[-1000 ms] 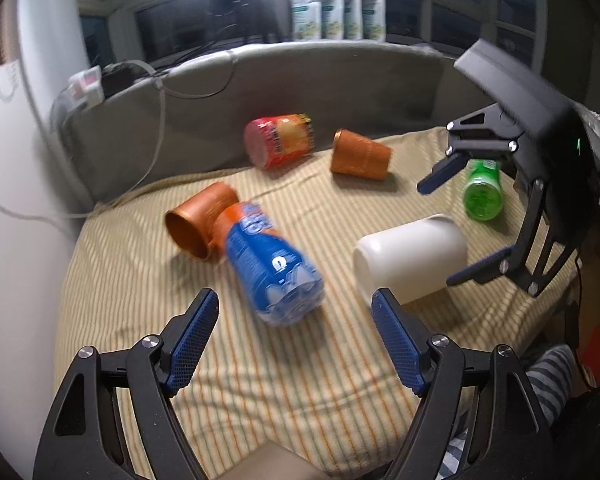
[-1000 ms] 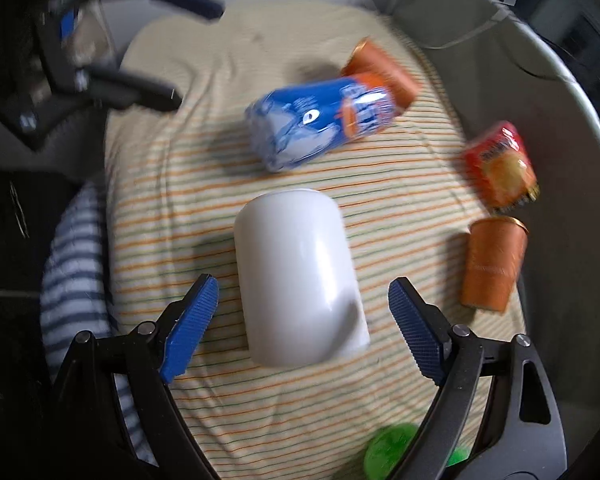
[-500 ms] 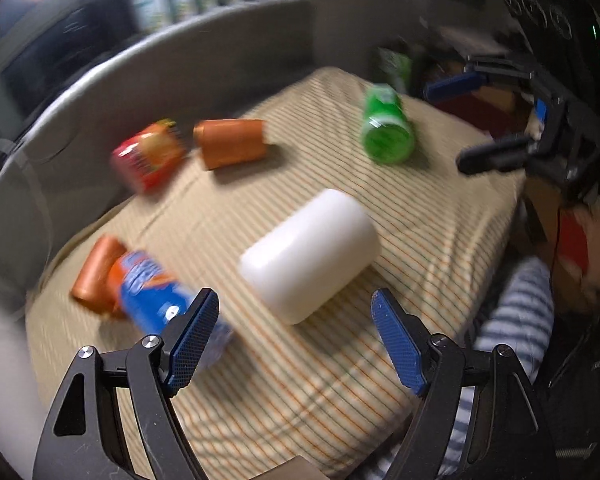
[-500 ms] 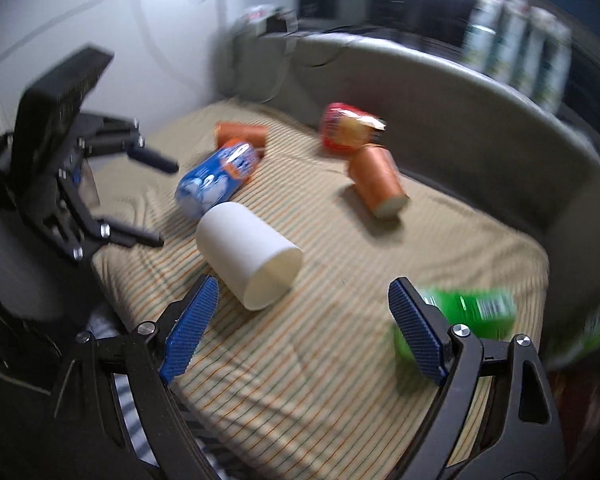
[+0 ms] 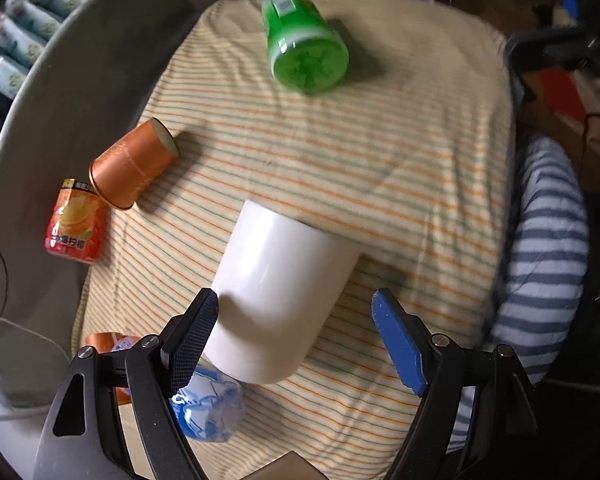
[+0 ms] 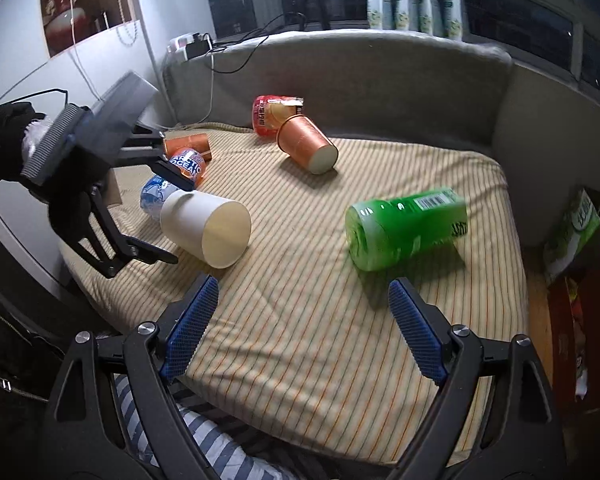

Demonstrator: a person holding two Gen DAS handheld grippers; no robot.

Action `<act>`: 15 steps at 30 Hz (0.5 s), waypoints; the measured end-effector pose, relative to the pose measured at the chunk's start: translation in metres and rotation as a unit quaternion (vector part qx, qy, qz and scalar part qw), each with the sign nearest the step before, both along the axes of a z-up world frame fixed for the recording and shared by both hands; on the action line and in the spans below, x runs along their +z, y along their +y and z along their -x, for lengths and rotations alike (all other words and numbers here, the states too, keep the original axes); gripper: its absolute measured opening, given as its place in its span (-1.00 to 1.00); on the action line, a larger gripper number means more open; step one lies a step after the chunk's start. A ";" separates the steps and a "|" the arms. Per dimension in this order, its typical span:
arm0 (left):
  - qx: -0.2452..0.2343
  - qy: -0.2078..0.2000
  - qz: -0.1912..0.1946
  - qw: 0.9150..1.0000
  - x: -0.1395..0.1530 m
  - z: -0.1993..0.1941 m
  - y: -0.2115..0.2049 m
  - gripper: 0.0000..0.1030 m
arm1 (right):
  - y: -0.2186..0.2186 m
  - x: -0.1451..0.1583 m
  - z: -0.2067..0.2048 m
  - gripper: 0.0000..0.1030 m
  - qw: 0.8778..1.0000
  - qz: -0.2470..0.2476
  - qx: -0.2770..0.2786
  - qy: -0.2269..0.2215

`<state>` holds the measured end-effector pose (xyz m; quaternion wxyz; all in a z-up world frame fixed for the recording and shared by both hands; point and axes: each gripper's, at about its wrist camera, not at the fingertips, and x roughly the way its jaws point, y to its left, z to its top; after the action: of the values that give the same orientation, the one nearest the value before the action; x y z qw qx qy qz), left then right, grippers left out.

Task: Flip cup upright
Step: 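Lift the white cup with the right tool and rotate it upright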

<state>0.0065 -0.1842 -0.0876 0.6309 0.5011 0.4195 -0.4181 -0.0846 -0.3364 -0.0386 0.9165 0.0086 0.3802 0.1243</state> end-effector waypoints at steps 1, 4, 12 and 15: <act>-0.006 -0.007 -0.008 1.000 -0.003 0.000 -0.003 0.56 | -0.001 0.000 0.001 0.74 1.000 0.000 -0.002 -0.001; -0.005 -0.010 -0.013 1.000 -0.005 -0.003 -0.009 0.57 | -0.005 0.000 0.003 0.74 1.000 -0.004 -0.007 -0.003; 0.004 -0.002 -0.012 1.000 -0.010 -0.019 -0.015 0.57 | -0.009 0.001 0.000 0.74 1.000 -0.019 -0.016 -0.005; -0.007 -0.012 -0.022 1.000 -0.015 -0.018 -0.016 0.57 | -0.008 0.000 -0.001 0.74 1.000 -0.022 -0.016 -0.004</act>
<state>0.0244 -0.2007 -0.1024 0.6217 0.5227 0.4180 -0.4069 -0.0836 -0.3443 -0.0383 0.9196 0.0344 0.3731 0.1178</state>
